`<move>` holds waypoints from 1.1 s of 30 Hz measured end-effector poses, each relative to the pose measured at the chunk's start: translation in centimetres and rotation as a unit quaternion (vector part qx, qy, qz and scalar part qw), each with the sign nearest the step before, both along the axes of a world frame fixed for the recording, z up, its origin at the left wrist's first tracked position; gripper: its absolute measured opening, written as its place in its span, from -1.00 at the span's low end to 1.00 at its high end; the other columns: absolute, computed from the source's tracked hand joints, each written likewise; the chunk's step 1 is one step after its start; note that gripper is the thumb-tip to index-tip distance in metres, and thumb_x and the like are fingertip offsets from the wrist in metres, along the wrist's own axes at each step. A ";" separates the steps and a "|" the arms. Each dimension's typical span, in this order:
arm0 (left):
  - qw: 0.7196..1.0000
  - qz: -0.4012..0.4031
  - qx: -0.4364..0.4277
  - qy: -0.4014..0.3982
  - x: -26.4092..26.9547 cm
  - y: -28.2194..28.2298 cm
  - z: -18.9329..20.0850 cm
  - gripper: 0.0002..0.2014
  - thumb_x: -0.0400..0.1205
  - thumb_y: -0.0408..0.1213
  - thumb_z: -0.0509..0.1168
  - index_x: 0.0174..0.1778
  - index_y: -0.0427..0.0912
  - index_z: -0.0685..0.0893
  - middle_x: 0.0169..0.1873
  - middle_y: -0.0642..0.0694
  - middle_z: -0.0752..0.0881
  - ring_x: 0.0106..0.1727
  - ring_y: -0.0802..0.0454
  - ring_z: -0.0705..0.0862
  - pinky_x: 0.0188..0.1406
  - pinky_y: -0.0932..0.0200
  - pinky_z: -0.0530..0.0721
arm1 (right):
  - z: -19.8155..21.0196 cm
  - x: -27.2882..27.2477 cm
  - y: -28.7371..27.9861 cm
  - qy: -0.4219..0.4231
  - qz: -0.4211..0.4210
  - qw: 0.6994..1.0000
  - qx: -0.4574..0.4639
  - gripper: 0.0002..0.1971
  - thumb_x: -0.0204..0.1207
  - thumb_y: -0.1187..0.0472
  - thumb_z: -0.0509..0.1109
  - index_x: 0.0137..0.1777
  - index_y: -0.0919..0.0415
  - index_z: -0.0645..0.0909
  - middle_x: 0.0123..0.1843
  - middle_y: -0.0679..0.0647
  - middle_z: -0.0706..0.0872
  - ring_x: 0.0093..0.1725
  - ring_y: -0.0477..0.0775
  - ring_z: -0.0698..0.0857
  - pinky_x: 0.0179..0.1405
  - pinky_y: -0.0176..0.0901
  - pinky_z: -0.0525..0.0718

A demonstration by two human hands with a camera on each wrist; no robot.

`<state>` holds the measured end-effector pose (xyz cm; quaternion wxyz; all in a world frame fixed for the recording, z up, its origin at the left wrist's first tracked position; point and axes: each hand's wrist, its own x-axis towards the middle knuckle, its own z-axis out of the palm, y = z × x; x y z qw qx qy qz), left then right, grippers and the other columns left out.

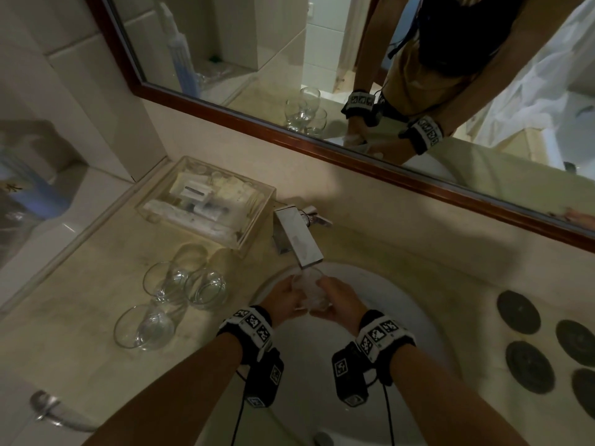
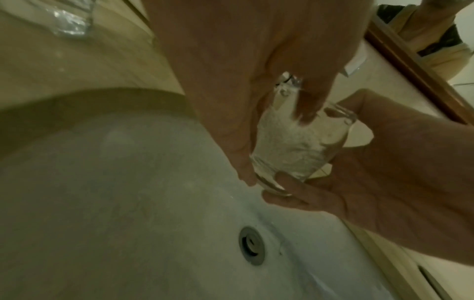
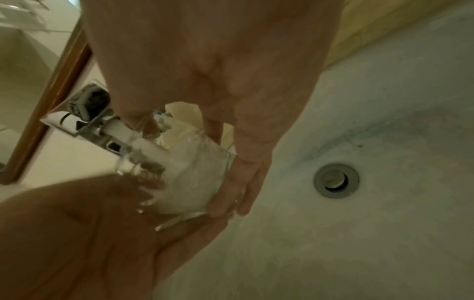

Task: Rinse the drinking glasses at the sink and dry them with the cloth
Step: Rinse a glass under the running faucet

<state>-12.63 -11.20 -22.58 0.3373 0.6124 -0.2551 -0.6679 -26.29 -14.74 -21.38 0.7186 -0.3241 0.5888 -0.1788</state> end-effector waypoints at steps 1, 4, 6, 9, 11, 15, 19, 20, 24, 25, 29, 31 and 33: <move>1.000 -0.004 0.003 -0.021 0.2 -0.2 0.1 -0.74 0.69 -0.44 0.19 0.28 -0.23 0.59 0.21 -0.23 0.67 0.19 -0.22 0.67 0.17 -0.11 0.69 | -0.1 0.0 0.0 0.024 0.019 0.999 -0.013 -0.73 0.64 0.10 0.32 0.23 0.22 0.62 0.17 0.23 0.70 0.05 0.15 0.72 -0.03 0.06 0.78; 0.995 -0.045 0.030 -0.084 0.8 -1.4 -0.2 -0.76 0.65 -0.57 0.17 0.21 -0.49 0.62 0.16 -0.45 0.66 0.13 -0.43 0.69 -0.02 -0.17 0.74 | 0.2 0.2 -0.3 0.084 0.087 0.992 -0.023 -0.58 0.58 0.00 0.38 0.36 0.20 0.58 0.29 0.23 0.66 0.10 0.18 0.72 -0.02 0.05 0.80; 0.988 -0.074 0.048 -0.128 1.2 -2.0 -0.2 -0.81 0.63 -0.55 0.23 0.12 -0.53 0.64 0.07 -0.45 0.68 0.01 -0.44 0.73 -0.10 -0.22 0.76 | 0.7 0.3 -0.5 0.101 0.121 0.987 -0.018 -0.59 0.60 -0.03 0.35 0.32 0.22 0.57 0.31 0.27 0.62 0.13 0.25 0.70 0.04 0.14 0.78; 0.979 -0.124 0.060 -0.153 1.8 -2.7 -1.1 -0.75 0.52 -0.47 0.34 0.07 -0.53 0.64 0.04 -0.44 0.72 -0.11 -0.37 0.78 -0.17 -0.30 0.77 | 1.5 0.8 -0.6 0.091 0.126 0.988 0.022 -0.71 0.67 -0.05 0.22 0.23 0.11 0.52 0.31 0.23 0.59 0.23 0.28 0.64 0.11 0.17 0.74; 0.979 -0.123 0.072 -0.142 1.9 -3.1 -2.6 -0.68 0.46 -0.45 0.36 0.12 -0.48 0.62 0.05 -0.43 0.72 -0.13 -0.35 0.79 -0.20 -0.27 0.78 | 1.7 1.2 -0.2 0.066 0.087 0.992 0.057 -0.66 0.67 -0.08 0.21 0.28 0.11 0.52 0.22 0.16 0.62 0.16 0.21 0.65 0.02 0.10 0.76; 0.974 -0.113 0.071 -0.185 1.9 -3.6 -3.8 -0.55 0.38 -0.16 0.36 0.15 -0.32 0.65 0.11 -0.33 0.73 0.01 -0.21 0.75 -0.03 -0.08 0.79 | 1.1 1.7 1.0 0.050 0.023 0.999 0.003 -0.65 0.63 0.08 0.28 0.35 0.21 0.42 0.16 0.14 0.61 -0.02 0.11 0.69 -0.15 0.04 0.80; 0.942 -0.217 0.084 -0.242 1.0 -3.0 0.8 -0.59 0.51 -0.36 0.46 0.26 -0.38 0.60 0.21 -0.27 0.67 0.14 -0.19 0.71 -0.21 0.19 0.74 | 0.7 1.8 0.9 0.086 0.069 0.994 -0.025 -0.70 0.65 0.08 0.24 0.27 0.25 0.50 0.29 0.24 0.58 0.11 0.20 0.67 -0.16 0.06 0.78; 0.942 -0.207 0.072 -0.252 0.9 -3.2 1.3 -0.62 0.56 -0.43 0.40 0.29 -0.39 0.57 0.24 -0.27 0.63 0.16 -0.23 0.70 -0.31 0.18 0.76 | 0.7 1.9 0.7 0.093 0.078 0.993 -0.015 -0.71 0.65 0.04 0.23 0.22 0.22 0.53 0.27 0.22 0.60 0.13 0.23 0.67 -0.22 0.02 0.76; 0.944 -0.194 0.050 -0.263 1.3 -3.9 1.4 -0.72 0.59 -0.40 0.35 0.16 -0.50 0.63 0.14 -0.35 0.69 0.05 -0.32 0.73 -0.12 -0.09 0.79 | 0.7 2.1 0.5 0.094 0.063 0.994 0.006 -0.66 0.62 -0.11 0.22 0.21 0.11 0.51 0.27 0.23 0.64 0.16 0.27 0.68 -0.31 -0.08 0.72; 0.951 -0.177 0.053 -0.247 1.6 -4.1 1.1 -0.73 0.56 -0.40 0.34 0.11 -0.50 0.63 0.09 -0.38 0.71 0.00 -0.34 0.75 -0.07 -0.17 0.78 | 0.6 2.1 0.5 0.091 0.052 0.995 0.003 -0.60 0.60 -0.17 0.24 0.25 0.10 0.51 0.25 0.20 0.65 0.14 0.23 0.70 -0.31 -0.08 0.74; 0.962 -0.125 0.051 -0.237 2.2 -3.9 0.3 -0.77 0.54 -0.38 0.27 0.02 -0.48 0.60 0.05 -0.35 0.71 0.00 -0.28 0.72 -0.11 -0.05 0.77 | 0.4 2.3 1.1 0.050 -0.009 0.999 -0.006 -0.54 0.54 -0.12 0.37 0.35 0.06 0.45 0.20 0.09 0.63 0.09 0.15 0.71 -0.04 0.11 0.81; 0.962 -0.121 0.047 -0.239 1.9 -3.4 1.4 -0.83 0.52 -0.39 0.31 -0.08 -0.44 0.61 -0.07 -0.30 0.70 -0.06 -0.20 0.69 -0.30 0.09 0.70 | 0.5 2.3 1.5 0.024 -0.027 0.999 -0.032 -0.67 0.59 0.04 0.37 0.28 0.12 0.48 0.12 0.12 0.66 0.00 0.11 0.73 -0.03 0.10 0.80; 0.966 -0.137 0.065 -0.211 1.6 -3.1 2.2 -0.81 0.45 -0.42 0.38 -0.09 -0.47 0.64 -0.11 -0.32 0.73 -0.12 -0.23 0.73 -0.19 -0.05 0.78 | 0.4 2.3 1.5 0.030 -0.014 0.998 -0.051 -0.74 0.62 0.11 0.31 0.24 0.16 0.47 0.12 0.13 0.64 -0.01 0.10 0.71 -0.06 0.10 0.80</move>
